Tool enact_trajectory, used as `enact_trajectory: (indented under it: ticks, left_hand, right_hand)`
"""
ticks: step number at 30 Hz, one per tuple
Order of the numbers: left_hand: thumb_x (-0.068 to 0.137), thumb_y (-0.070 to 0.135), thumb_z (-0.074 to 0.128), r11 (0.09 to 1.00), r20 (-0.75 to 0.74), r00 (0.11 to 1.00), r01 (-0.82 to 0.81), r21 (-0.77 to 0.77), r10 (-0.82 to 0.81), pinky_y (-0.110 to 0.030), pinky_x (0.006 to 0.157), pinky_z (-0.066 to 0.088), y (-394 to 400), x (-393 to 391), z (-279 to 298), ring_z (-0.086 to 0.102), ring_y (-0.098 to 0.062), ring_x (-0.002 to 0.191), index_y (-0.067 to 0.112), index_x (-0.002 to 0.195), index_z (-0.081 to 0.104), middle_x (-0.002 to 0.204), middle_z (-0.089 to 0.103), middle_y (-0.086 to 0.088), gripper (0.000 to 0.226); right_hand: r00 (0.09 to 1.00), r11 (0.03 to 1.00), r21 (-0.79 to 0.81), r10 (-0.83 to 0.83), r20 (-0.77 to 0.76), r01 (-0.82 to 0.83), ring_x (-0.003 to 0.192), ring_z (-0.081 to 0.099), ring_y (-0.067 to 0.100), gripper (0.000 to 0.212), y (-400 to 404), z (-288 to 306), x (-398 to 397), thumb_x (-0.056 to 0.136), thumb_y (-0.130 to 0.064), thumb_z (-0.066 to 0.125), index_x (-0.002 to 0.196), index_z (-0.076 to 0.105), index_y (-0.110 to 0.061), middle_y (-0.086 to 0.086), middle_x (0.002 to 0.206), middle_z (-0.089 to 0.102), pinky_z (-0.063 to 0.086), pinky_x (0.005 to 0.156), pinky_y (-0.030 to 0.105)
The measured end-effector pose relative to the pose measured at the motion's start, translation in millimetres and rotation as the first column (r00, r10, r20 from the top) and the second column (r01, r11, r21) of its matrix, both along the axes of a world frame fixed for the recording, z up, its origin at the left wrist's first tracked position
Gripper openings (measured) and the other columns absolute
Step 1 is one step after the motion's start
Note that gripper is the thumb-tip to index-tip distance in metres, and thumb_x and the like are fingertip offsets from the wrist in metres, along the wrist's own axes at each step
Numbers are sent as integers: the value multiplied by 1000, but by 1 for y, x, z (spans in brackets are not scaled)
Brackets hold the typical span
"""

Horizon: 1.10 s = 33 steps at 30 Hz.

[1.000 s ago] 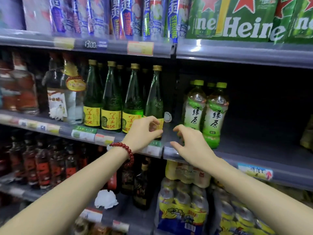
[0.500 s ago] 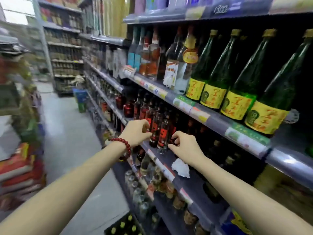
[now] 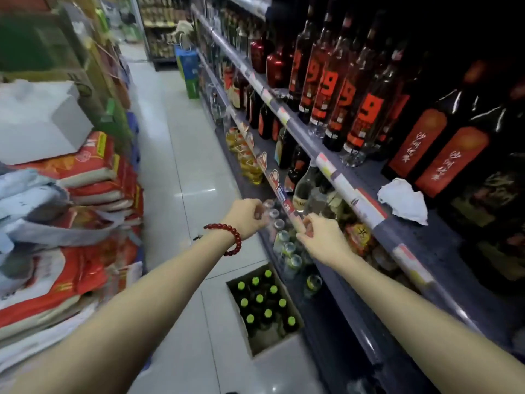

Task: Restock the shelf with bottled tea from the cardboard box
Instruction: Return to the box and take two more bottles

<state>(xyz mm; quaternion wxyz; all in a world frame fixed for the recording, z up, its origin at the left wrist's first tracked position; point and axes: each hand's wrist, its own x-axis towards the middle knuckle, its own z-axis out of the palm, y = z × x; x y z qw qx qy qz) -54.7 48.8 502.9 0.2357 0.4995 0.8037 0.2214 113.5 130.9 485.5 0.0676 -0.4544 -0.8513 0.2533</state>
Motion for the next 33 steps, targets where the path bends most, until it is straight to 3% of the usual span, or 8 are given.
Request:
enact_trajectory:
  ticks: [8, 14, 19, 25, 33]
  left_hand:
    - [87, 25, 62, 991, 98, 994, -23, -129, 36, -33, 91, 49, 1, 11, -209, 60, -26, 104, 8, 115, 59, 113, 64, -11, 33]
    - [85, 23, 64, 980, 103, 995, 10, -200, 10, -28, 86, 47, -9, 33, -367, 59, -20, 98, 11, 113, 62, 110, 66, -7, 30]
    - [86, 23, 64, 978, 120, 993, 11, -208, 15, -29, 93, 47, -22, 46, -473, 59, -22, 109, 10, 117, 60, 116, 65, -8, 34]
    - [84, 28, 66, 983, 109, 991, -52, -175, 71, -27, 96, 44, -32, 41, -550, 58, -21, 114, 12, 121, 60, 120, 64, -6, 40]
    - [77, 25, 74, 983, 82, 989, -110, -147, 123, -27, 98, 41, -40, 47, -610, 55, -21, 117, 17, 119, 60, 123, 63, -2, 45]
  right_hand:
    - [996, 992, -122, -32, 84, 42, 99, 63, 32, 31, 7, -205, 13, 87, -30, 64, 109, 58, -9, 11, 104, 67, 54, 81, 42]
    - [994, 981, -189, -26, 103, 46, 100, 62, 30, 29, -4, -359, 40, 87, -29, 65, 108, 60, -8, 11, 104, 67, 51, 82, 38]
    - [993, 976, -211, -35, 114, 59, 102, 61, 27, 30, -9, -469, 57, 86, -28, 66, 111, 59, -13, 8, 108, 66, 51, 82, 37]
    - [998, 981, -190, -43, 37, 49, 109, 59, 23, 35, -9, -552, 67, 84, -22, 69, 116, 62, -11, 7, 118, 63, 39, 82, 22]
    - [984, 966, -219, -159, -84, 137, 109, 59, 22, 39, -8, -603, 73, 79, -16, 75, 115, 61, -13, 4, 117, 64, 36, 81, 20]
